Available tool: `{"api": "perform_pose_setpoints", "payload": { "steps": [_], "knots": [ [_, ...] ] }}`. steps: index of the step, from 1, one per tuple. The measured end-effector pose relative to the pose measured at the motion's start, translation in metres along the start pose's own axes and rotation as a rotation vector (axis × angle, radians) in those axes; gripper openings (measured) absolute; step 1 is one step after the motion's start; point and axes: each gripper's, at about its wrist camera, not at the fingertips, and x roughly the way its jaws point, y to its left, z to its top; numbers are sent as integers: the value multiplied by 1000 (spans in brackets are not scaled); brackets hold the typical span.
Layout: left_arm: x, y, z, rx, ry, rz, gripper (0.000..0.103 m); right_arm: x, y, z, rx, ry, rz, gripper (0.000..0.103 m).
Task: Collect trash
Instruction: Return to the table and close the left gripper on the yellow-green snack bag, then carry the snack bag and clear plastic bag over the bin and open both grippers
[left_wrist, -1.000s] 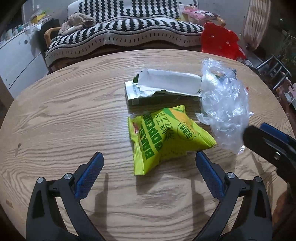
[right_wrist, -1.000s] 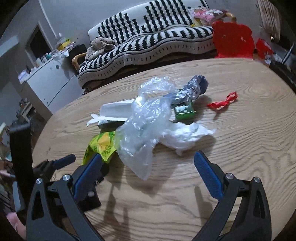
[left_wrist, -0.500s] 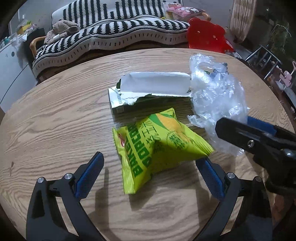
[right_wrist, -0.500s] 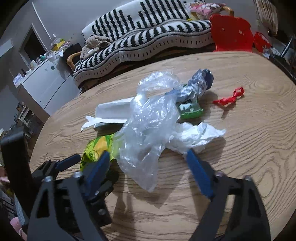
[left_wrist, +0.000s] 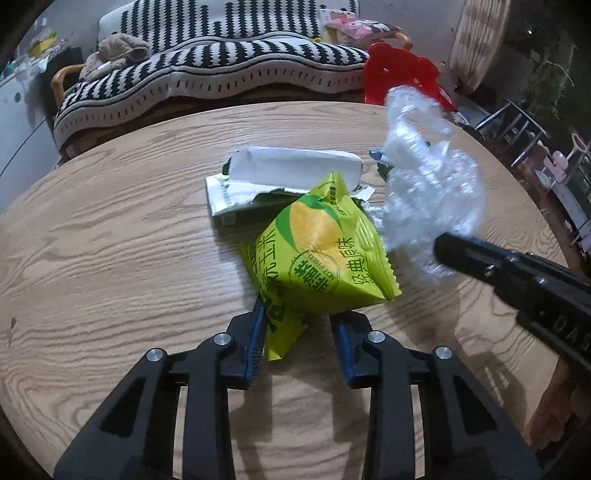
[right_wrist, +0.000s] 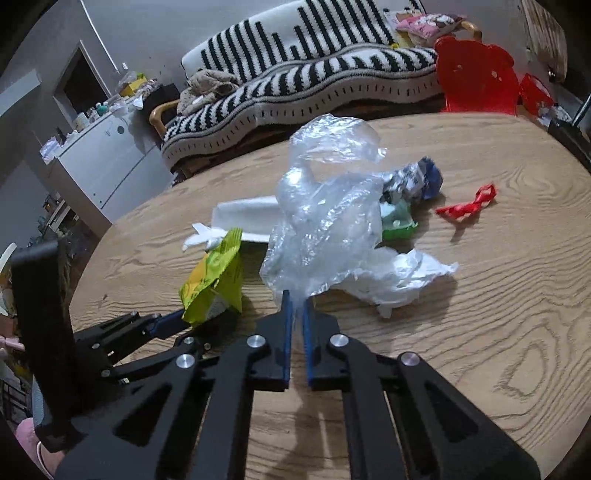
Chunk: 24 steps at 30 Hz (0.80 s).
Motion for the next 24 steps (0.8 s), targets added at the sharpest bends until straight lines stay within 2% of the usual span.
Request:
{"api": "perform_pose_setpoints", "payload": {
  "steps": [8, 17, 24],
  "knots": [
    [-33, -1, -5, -13, -25, 5, 32, -46, 1, 1, -5, -73, 7, 6],
    [-71, -19, -12, 19, -62, 8, 32, -86, 8, -8, -12, -98, -18, 6],
    [-93, -72, -23, 107, -79, -42, 32, -136, -9, -23, 21, -148, -70, 6]
  ]
}}
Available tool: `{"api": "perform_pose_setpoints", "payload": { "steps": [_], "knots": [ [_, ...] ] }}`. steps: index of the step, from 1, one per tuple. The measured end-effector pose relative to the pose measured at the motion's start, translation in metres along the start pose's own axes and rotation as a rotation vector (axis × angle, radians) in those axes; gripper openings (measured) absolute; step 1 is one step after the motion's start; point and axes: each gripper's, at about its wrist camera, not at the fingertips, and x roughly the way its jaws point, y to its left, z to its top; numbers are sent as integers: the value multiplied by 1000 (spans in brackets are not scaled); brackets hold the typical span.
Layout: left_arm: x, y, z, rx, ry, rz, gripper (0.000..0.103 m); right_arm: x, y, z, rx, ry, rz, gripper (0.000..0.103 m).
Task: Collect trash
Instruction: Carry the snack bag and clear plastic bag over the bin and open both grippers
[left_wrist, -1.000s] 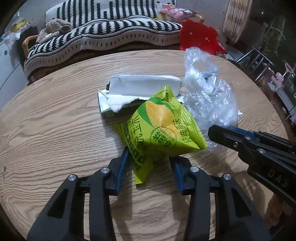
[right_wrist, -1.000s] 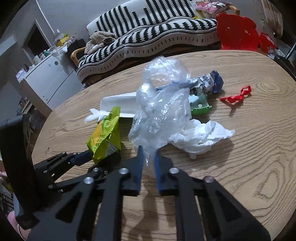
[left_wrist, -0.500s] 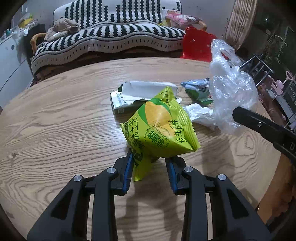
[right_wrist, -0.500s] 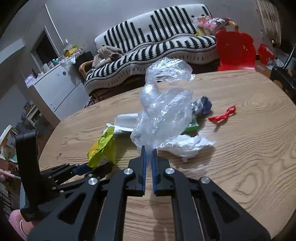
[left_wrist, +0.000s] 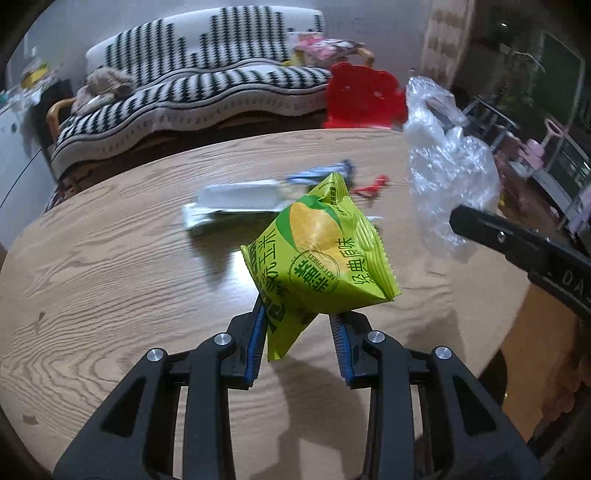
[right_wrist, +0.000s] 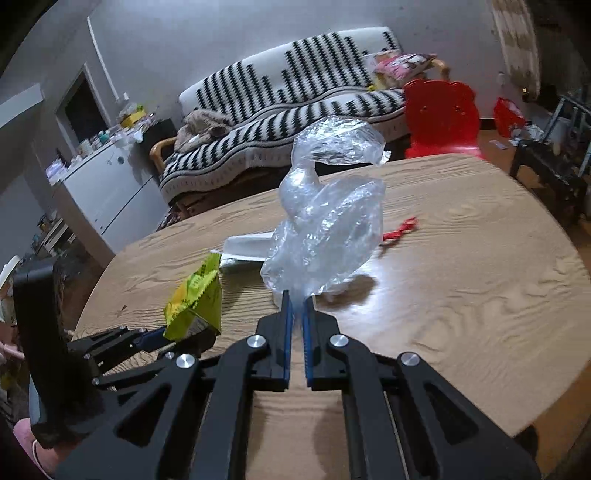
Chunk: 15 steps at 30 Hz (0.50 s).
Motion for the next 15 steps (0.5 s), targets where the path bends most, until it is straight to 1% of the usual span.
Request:
{"api": "perform_pose_setpoints", "payload": {
  "steps": [3, 6, 7, 9, 12, 15],
  "knots": [
    [-6, -31, -4, 39, -3, -40, 32, -31, -23, -7, 23, -26, -44, 6],
    [-9, -74, -11, 92, -1, -89, 32, -61, -48, -18, 44, -43, -98, 6],
    [-9, -93, -15, 116, 3, -112, 32, -72, -58, -23, 51, -49, -121, 6],
    [-8, -122, -22, 148, 15, -150, 32, -95, -82, -36, 78, -61, -169, 6],
    [-3, -175, -39, 210, 55, -223, 32, -129, -125, -60, 146, -71, -238, 6],
    [5, -216, -57, 259, 98, -277, 32, -152, -167, -89, 225, -46, -287, 6]
  ]
}}
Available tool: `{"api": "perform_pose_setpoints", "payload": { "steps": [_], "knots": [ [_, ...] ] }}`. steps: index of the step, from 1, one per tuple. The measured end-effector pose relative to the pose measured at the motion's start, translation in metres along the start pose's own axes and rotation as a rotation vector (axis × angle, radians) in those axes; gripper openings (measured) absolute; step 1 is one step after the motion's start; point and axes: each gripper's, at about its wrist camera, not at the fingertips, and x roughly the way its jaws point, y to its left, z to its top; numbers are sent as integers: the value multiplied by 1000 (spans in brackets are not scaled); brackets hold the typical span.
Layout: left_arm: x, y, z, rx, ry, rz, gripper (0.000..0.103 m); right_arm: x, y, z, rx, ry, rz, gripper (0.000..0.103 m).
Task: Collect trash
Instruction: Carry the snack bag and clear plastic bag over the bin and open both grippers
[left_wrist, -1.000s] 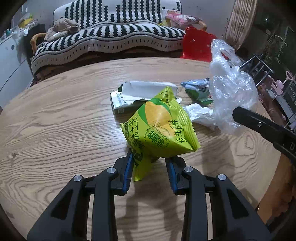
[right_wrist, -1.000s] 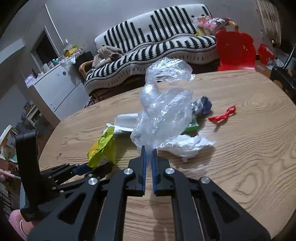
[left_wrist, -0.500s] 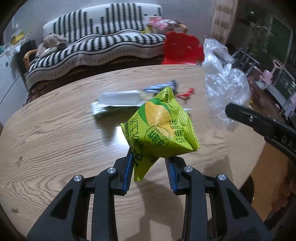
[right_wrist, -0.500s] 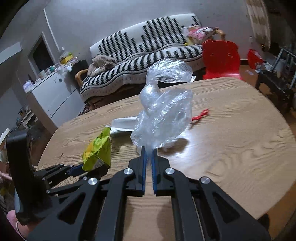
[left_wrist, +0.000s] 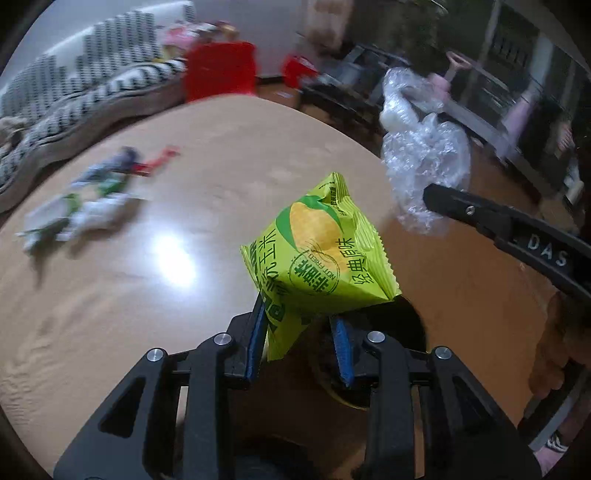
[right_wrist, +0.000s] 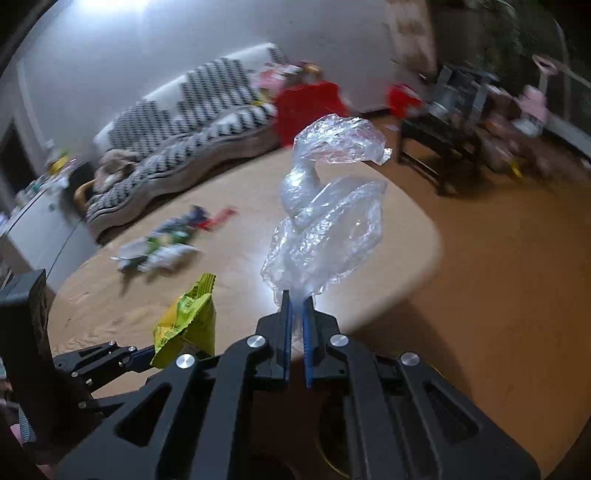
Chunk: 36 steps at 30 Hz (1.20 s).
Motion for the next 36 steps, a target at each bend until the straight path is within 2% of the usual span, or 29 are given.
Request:
{"api": "perform_pose_setpoints", "payload": {
  "steps": [5, 10, 19, 23, 29, 30, 31, 32, 33, 35, 36],
  "knots": [
    [42, -54, -19, 46, 94, -85, 32, -1, -71, -49, 112, 81, -60, 6],
    [76, -82, -35, 85, 167, -95, 32, 12, -114, -94, 189, 165, -86, 6],
    [156, -89, -66, 73, 358, -107, 32, 60, -146, -148, 280, 334, -103, 6],
    [170, -85, -70, 73, 388, -105, 32, 64, -151, -155, 295, 360, -110, 6],
    [174, -88, -66, 92, 378, -98, 34, 68, -153, -152, 326, 373, -114, 6],
    [168, -90, -68, 91, 375, -88, 40, 70, -154, -149, 341, 372, -112, 6],
    [166, -91, -67, 88, 373, -83, 63, 69, -157, -149, 361, 364, -109, 6],
    [161, -92, -68, 82, 368, -81, 76, 66, -161, -147, 382, 356, -111, 12],
    [159, -92, -66, 77, 355, -76, 90, 64, -162, -146, 390, 349, -122, 40],
    [153, -92, -63, 75, 330, -91, 92, 54, -171, -141, 423, 311, -133, 93],
    [150, -92, -62, 69, 333, -108, 95, 49, -174, -138, 439, 284, -126, 97]
  ]
}}
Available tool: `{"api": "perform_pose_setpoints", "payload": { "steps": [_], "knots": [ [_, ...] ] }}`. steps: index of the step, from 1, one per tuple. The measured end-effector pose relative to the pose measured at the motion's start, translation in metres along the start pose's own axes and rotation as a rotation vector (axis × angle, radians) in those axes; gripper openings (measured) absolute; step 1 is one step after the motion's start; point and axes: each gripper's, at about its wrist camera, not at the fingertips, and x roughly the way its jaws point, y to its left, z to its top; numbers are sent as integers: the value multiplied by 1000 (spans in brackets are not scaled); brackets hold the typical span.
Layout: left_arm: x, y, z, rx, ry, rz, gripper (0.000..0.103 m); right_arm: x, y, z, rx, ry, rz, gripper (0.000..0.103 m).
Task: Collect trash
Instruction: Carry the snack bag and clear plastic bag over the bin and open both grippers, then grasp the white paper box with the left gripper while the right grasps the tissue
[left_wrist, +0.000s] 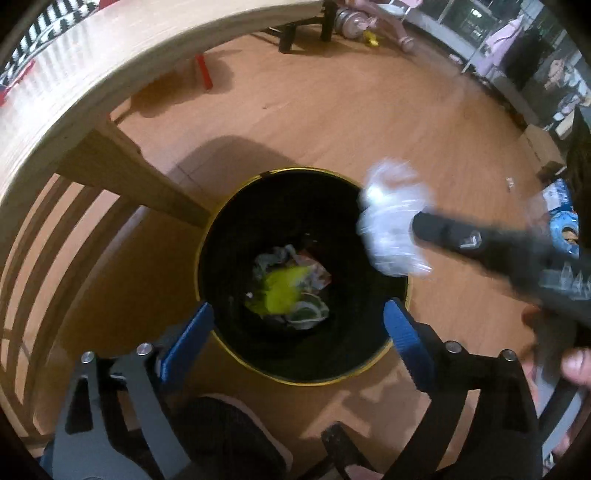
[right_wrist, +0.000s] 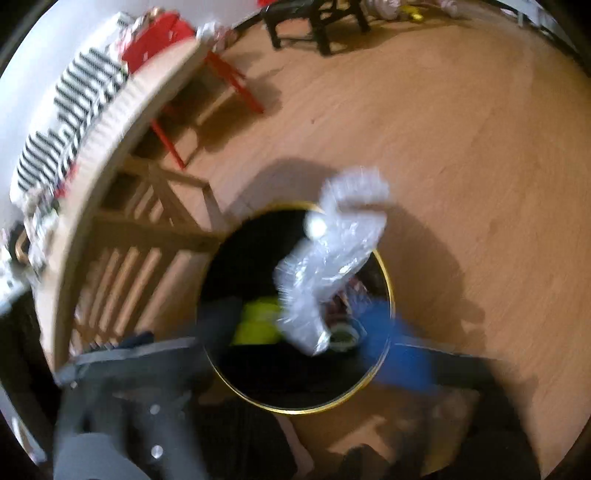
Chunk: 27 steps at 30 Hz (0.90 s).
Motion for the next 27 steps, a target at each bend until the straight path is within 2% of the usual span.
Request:
{"api": "perform_pose_setpoints", "payload": {
  "steps": [4, 6, 9, 11, 15, 18, 21, 25, 27],
  "knots": [
    [-20, -1, -2, -25, -10, -21, 96, -18, 0, 11, 6, -45, 32, 97],
    [-40, 0, -6, -15, -44, -24, 96, -29, 8, 16, -12, -93, 40, 97],
    [-86, 10, -11, -8, -127, 5, 96, -48, 29, 26, -77, -187, 39, 97],
    [-121, 30, -14, -23, -211, 53, 96, -57, 53, 35, -135, -240, 49, 97],
    [-172, 100, -22, -127, -315, 203, 96, -59, 122, 43, -304, -277, 75, 97],
    [-203, 179, -29, -287, -339, 327, 96, -49, 178, 45, -423, -265, 104, 97],
    [-230, 247, -39, -402, -359, 408, 96, -34, 226, 46, -498, -235, 145, 97],
    [-251, 310, -43, -459, -358, 501, 96, -11, 286, 45, -590, -202, 174, 97],
    [-256, 339, -41, -463, -350, 523, 96, 2, 315, 43, -637, -187, 189, 97]
  ]
}}
